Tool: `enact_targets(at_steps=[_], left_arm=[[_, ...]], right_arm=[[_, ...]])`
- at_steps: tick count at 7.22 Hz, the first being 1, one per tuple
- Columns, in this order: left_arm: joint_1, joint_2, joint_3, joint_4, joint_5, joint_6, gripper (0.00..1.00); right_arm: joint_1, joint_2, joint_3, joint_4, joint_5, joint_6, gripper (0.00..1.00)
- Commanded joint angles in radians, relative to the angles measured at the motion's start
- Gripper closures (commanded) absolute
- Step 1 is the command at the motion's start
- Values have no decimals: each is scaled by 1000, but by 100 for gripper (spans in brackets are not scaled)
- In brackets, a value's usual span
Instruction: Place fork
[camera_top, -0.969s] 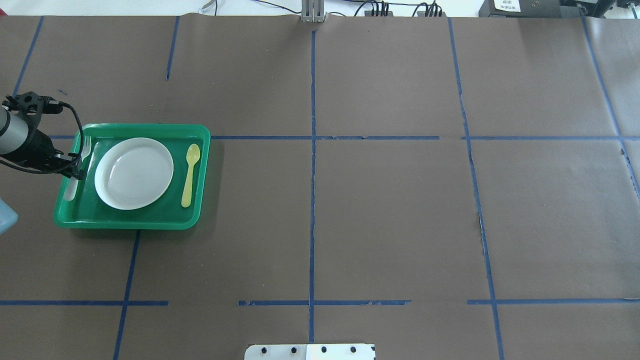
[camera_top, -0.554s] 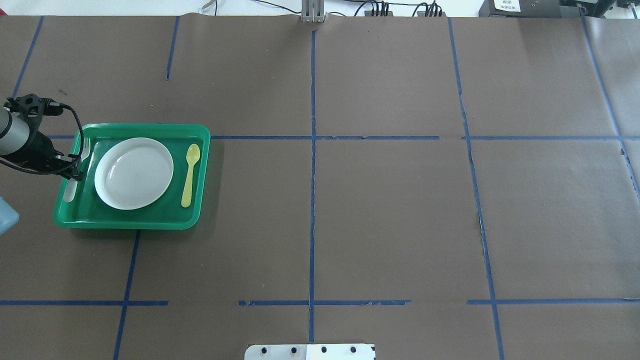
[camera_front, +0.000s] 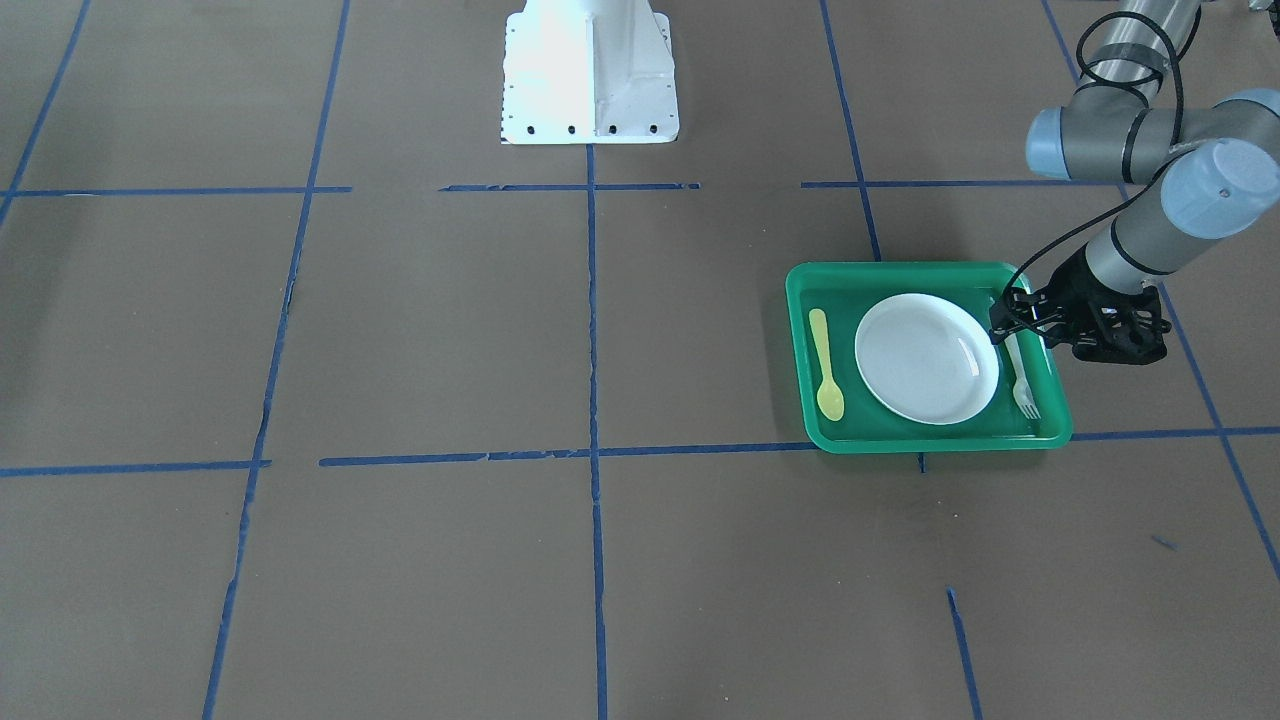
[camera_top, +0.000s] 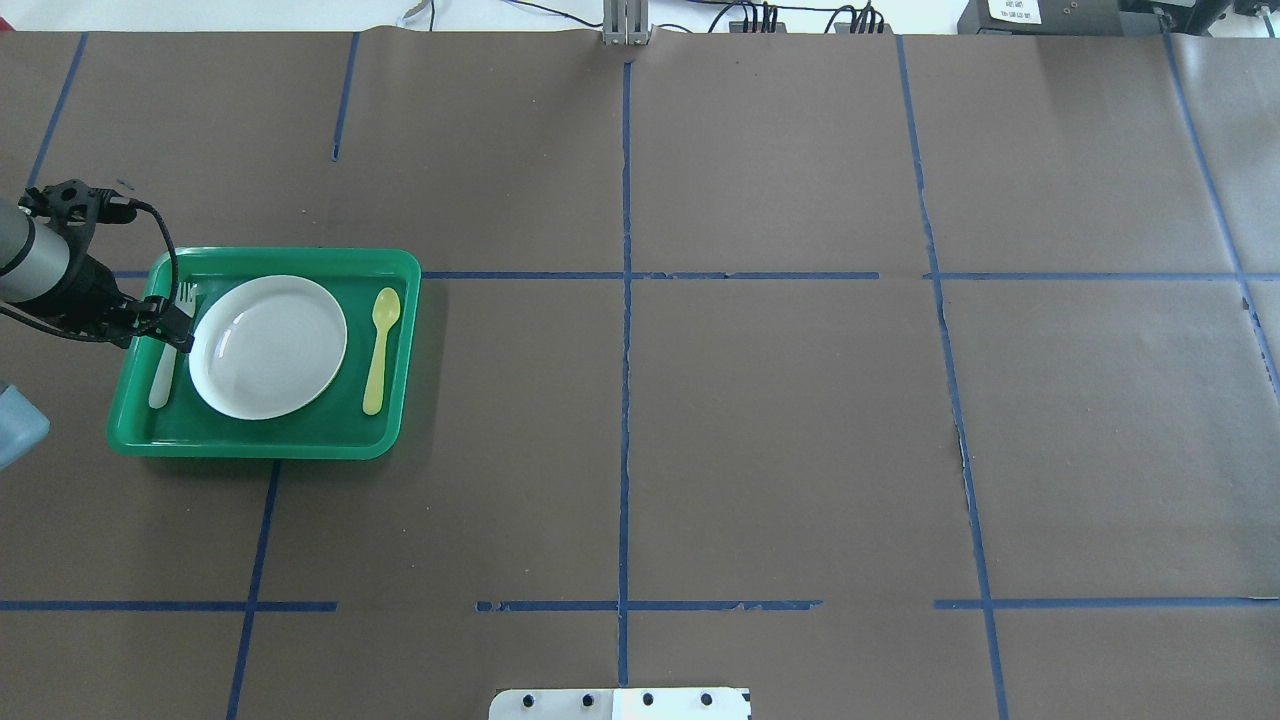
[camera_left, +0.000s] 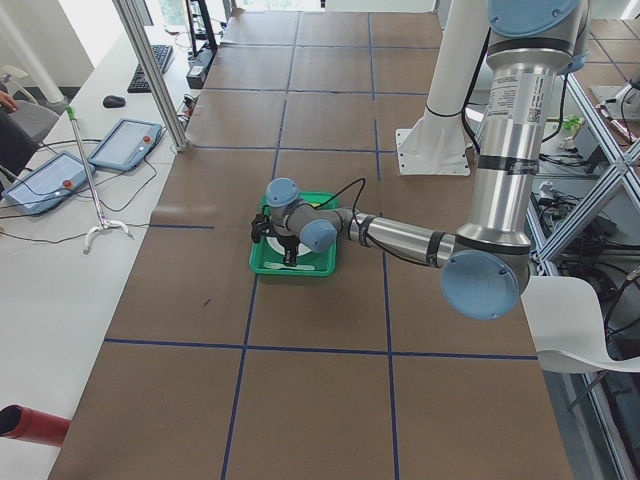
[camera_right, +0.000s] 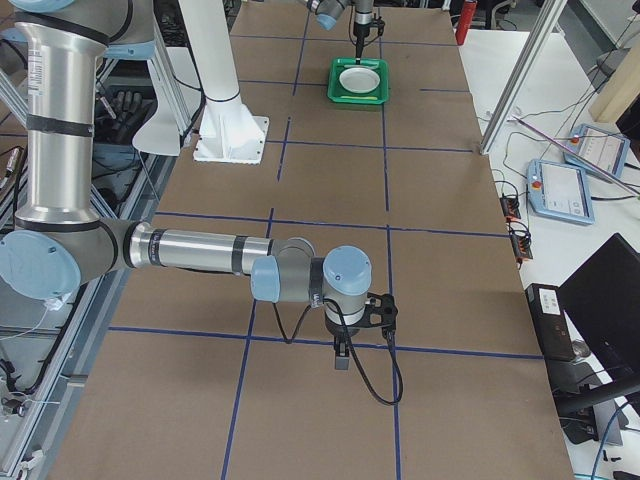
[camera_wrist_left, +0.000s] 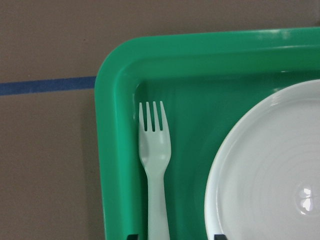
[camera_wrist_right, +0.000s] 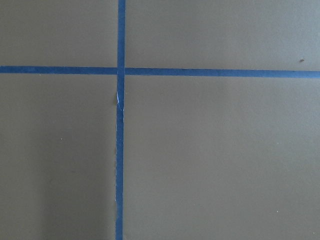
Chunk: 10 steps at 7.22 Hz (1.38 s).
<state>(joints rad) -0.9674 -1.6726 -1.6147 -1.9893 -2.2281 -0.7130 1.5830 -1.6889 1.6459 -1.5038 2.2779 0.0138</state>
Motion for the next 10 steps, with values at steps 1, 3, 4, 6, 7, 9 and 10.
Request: enact_targets(at_steps=[1,3,4,6,7,9,10], left_arm=[[-28,14,-20,3,-4,12,0],[-234,49,-21,82,-7,354,0],[-354,53,-18,201,-7,570,0],[-599,114,-10,381,-7,833,0],[-655,148,-8,400,-5,851,0],[-697,168,-24,487,-8,853,0],[-695,163,-15,477,-4,845,0]], right_arm=[[0,0,0,1,0,0,0],[0,0,0,1,0,0,0],[0,0,0,1,0,0,0],[0,0,0,1,0,0,0],[0,0,0,-1,0,0,0],[0,0,0,-1,0,0,0],[0,0,0,-1,0,0,0]])
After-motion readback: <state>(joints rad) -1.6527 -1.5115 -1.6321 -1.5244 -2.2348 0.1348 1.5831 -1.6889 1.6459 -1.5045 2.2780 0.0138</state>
